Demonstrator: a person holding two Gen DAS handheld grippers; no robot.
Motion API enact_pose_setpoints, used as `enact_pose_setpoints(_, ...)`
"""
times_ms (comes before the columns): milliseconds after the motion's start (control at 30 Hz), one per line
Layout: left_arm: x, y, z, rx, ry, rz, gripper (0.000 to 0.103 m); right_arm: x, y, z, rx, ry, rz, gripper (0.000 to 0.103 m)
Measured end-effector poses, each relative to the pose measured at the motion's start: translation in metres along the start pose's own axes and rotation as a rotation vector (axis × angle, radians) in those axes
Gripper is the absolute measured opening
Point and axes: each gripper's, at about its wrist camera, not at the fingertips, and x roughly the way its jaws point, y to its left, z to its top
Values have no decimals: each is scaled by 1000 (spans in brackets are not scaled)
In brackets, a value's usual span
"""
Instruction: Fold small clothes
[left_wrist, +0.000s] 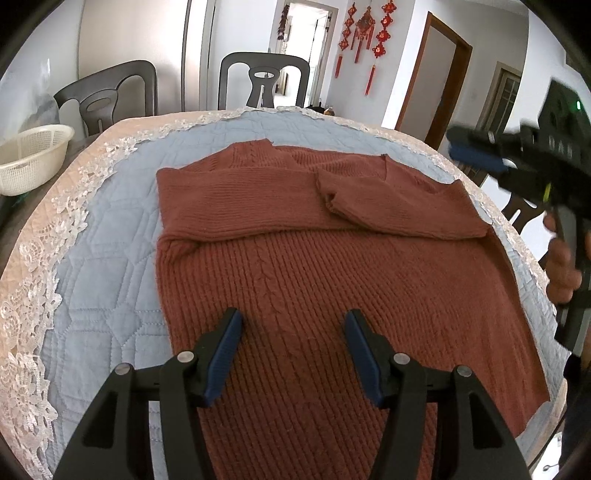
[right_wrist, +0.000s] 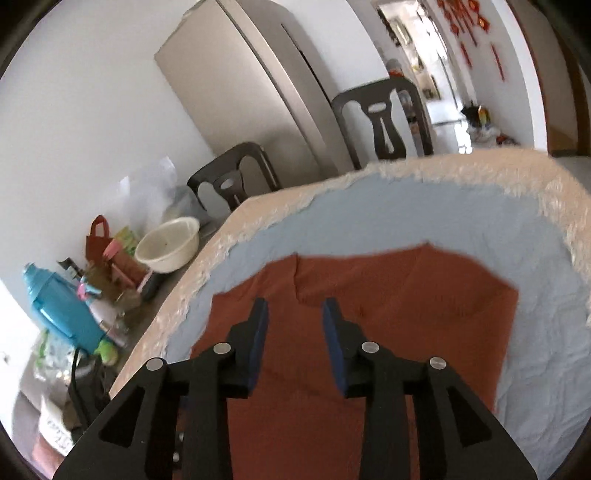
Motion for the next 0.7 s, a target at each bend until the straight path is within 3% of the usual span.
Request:
enact_pose_setpoints(200, -6, 1, 3, -23, -9, -35, 61, -15, -55, -19, 74, 41, -127, 32)
enact_pose_setpoints(300, -19, -6, 17, -16, -37, -72, 61, -6, -87, -24, 119, 94, -237, 31)
enact_pose_setpoints(333, -24, -10, 23, -4, -55, -75, 61, -7, -97, -26, 148, 85, -242, 21)
enact_pose_setpoints(533, -20, -50, 71, 84, -115, -59, 61, -19, -103, -23, 180, 16, -215, 20)
enact_pose_setpoints(633, 5, -69, 86, 126, -115, -31, 46, -18, -105, -17, 174, -4, -187, 20)
enact_pose_setpoints(700, 31, -75, 91, 112, -67, -47, 41, -13, -109, -10, 179, -14, -190, 20)
